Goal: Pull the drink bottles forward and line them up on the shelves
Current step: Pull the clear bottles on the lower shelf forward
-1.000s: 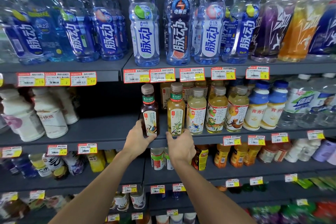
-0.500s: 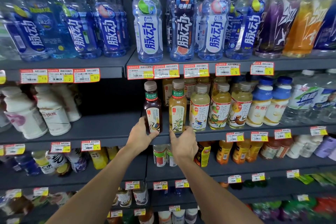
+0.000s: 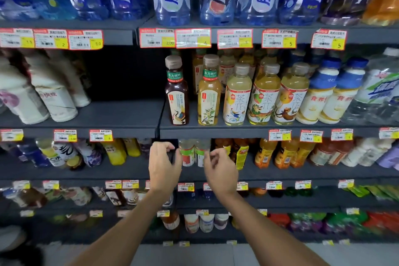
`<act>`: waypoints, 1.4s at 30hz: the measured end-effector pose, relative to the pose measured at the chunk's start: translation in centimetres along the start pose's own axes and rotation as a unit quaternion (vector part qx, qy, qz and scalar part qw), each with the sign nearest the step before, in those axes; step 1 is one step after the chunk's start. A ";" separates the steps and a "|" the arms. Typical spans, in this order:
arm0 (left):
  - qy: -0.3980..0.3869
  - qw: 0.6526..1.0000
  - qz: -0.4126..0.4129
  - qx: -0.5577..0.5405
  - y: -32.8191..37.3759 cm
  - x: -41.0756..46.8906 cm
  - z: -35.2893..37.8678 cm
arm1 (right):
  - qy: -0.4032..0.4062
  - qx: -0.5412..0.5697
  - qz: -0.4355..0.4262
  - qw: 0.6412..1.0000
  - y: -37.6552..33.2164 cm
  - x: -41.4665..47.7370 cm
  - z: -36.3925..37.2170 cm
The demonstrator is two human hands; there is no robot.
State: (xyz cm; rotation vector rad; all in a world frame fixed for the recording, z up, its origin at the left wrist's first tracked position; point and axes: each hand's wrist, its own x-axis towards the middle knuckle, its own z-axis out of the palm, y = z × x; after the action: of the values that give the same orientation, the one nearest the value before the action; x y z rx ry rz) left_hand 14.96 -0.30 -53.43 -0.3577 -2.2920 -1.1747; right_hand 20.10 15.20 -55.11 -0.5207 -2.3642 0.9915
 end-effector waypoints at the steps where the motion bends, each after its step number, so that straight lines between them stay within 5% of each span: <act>1: -0.017 1.000 -0.007 0.002 -0.6 -1.3 0.5 | -0.016 -0.009 0.001 1.000 1.2 -0.4 0.4; 8: -0.142 0.982 -0.124 0.022 -3.9 -6.0 4.5 | -0.068 -0.042 0.012 0.997 6.0 -1.0 3.0; 16: -0.137 0.958 -0.251 -0.013 -8.6 -4.4 10.5 | -0.111 -0.059 0.058 0.990 9.3 0.9 8.3; 31: -0.150 0.971 -0.185 -0.033 -14.6 -0.9 16.2 | -0.082 0.083 0.117 0.986 12.9 3.0 16.0; 42: -0.240 0.949 -0.190 -0.073 -15.7 0.0 14.1 | -0.104 0.051 0.121 0.986 12.8 3.1 14.4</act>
State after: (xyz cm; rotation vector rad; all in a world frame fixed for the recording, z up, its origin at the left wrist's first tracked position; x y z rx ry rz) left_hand 2.96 1.99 -70.64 -0.2855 -2.7906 -1.5946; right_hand 10.90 17.52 -72.23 -0.7075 -2.4549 1.3259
